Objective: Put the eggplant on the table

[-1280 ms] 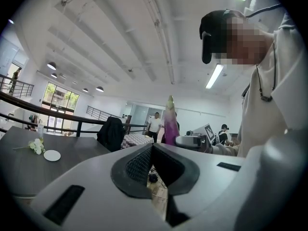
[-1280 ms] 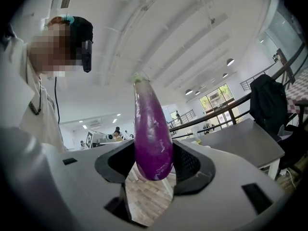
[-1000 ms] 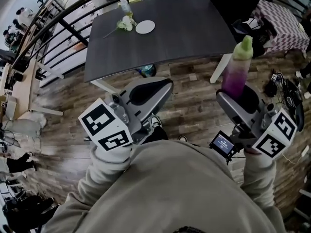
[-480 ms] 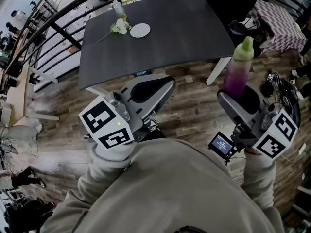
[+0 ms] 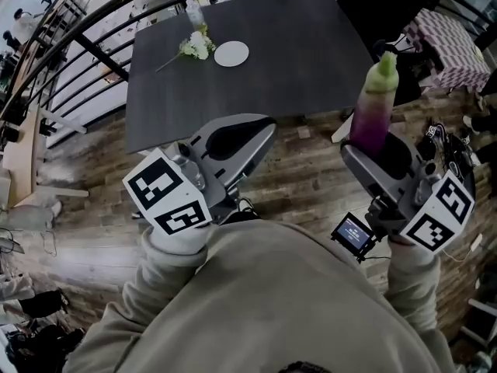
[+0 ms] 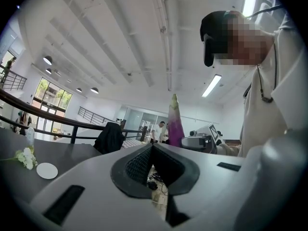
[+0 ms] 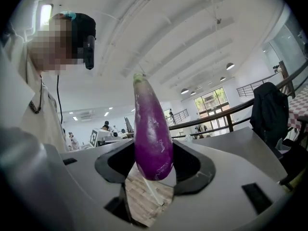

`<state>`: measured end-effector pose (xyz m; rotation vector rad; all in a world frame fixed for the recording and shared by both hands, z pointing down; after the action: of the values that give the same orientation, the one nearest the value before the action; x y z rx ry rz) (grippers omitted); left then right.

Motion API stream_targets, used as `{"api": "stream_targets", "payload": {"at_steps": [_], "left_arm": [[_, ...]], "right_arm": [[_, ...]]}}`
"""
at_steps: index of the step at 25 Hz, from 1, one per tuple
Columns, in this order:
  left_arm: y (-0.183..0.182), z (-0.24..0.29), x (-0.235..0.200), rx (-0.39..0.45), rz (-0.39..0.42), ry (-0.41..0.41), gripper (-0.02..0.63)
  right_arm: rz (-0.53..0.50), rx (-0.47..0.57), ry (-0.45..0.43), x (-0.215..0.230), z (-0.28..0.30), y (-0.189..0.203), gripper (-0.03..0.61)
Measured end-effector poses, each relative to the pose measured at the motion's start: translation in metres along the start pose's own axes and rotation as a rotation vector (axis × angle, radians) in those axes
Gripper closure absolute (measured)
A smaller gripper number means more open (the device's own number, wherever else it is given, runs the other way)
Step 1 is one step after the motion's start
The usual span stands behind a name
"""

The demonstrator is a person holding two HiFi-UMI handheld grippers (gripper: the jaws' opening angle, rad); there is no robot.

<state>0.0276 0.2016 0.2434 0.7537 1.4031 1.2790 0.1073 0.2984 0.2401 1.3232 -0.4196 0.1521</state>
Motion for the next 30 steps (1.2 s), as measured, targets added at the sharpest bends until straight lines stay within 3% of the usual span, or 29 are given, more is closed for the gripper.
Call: {"api": "stream_targets", "payload": {"at_steps": [9,16,22,30], "left_arm": [[-0.018,-0.049,-0.082,0.002,-0.007,0.004,0.607],[-0.012,-0.089,-0.121,-0.008,-0.019,-0.01,0.607],[0.001,-0.105,-0.172,-0.018,-0.067,-0.045,0.607],[-0.012,-0.109,-0.183,0.001,-0.086,-0.106,0.607]], "right_arm": [[-0.008,-0.044,0.005,-0.006,0.098,-0.021,0.341],[-0.02,-0.081,-0.03,-0.017,0.16,-0.025,0.341],[-0.008,-0.118,-0.061,0.003,0.216,-0.025,0.341],[0.013,-0.124,-0.113,0.02,0.233,-0.044,0.341]]}}
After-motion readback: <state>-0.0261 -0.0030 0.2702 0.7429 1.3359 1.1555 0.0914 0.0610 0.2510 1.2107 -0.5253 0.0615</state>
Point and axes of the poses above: the fingertips, and each gripper's own axes: z forward along the fingers, x to its right, y out of its underside, the point moved 1 cm from there along -z, backward along the fingers, and after that the axes turned 6 degrees about -x, right-handed, at the moved point
